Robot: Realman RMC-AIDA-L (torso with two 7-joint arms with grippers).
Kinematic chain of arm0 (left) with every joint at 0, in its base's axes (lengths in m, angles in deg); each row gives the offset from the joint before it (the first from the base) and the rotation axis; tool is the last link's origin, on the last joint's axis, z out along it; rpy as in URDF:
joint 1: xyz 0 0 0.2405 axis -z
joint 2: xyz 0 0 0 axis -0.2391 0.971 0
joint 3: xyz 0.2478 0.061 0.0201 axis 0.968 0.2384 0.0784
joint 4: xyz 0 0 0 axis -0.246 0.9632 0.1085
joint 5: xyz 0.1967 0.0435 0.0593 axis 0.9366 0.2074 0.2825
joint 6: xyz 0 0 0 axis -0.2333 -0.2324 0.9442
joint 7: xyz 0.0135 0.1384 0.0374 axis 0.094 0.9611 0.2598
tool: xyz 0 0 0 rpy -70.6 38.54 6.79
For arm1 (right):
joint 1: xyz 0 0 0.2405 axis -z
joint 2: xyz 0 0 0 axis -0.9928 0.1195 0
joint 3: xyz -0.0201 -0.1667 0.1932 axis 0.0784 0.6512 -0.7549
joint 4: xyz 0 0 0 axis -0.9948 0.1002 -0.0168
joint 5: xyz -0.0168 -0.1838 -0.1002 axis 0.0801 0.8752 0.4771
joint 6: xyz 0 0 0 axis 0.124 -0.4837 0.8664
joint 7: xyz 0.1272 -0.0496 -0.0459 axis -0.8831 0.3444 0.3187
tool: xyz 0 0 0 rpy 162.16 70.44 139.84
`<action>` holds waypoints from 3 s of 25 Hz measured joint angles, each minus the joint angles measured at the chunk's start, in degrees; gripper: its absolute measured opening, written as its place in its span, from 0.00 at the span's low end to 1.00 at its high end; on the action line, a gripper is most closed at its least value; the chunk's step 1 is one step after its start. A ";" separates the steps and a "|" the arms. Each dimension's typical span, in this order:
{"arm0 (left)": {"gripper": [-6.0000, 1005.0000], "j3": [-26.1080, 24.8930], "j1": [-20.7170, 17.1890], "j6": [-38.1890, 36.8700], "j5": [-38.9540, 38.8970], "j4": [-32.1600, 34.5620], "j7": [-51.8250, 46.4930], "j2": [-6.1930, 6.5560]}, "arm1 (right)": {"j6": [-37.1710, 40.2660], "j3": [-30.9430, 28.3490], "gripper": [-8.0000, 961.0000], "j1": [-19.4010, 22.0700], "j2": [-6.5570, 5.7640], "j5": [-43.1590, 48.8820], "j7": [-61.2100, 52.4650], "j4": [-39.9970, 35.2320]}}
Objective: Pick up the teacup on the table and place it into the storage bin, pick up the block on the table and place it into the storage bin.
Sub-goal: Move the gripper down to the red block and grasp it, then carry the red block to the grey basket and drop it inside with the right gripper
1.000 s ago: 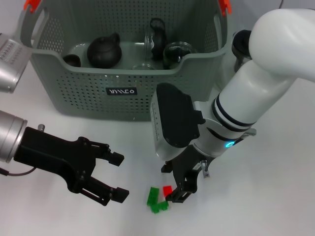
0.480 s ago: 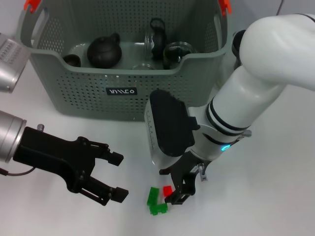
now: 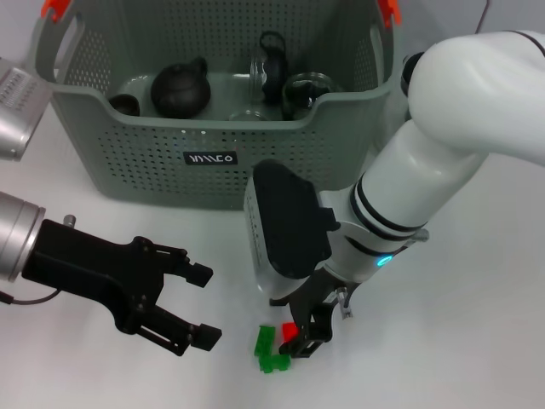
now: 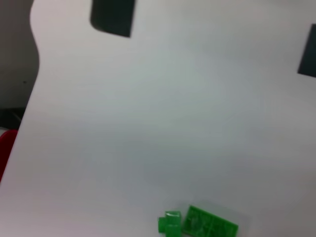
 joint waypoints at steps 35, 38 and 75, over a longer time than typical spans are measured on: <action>0.96 -0.42 0.18 -0.29 0.00 0.00 0.00 0.42 | 3.78 -5.17 0.22 1.68 -1.44 2.89 -3.63 -4.58; 0.96 -0.37 0.18 -0.45 0.00 -0.12 0.02 0.44 | 6.35 -10.58 0.22 2.69 -1.48 5.15 -3.37 -7.08; 0.96 -0.30 1.38 0.38 -0.08 -0.38 2.26 0.81 | 1.90 -50.74 0.72 6.33 -2.65 4.48 -11.81 -21.61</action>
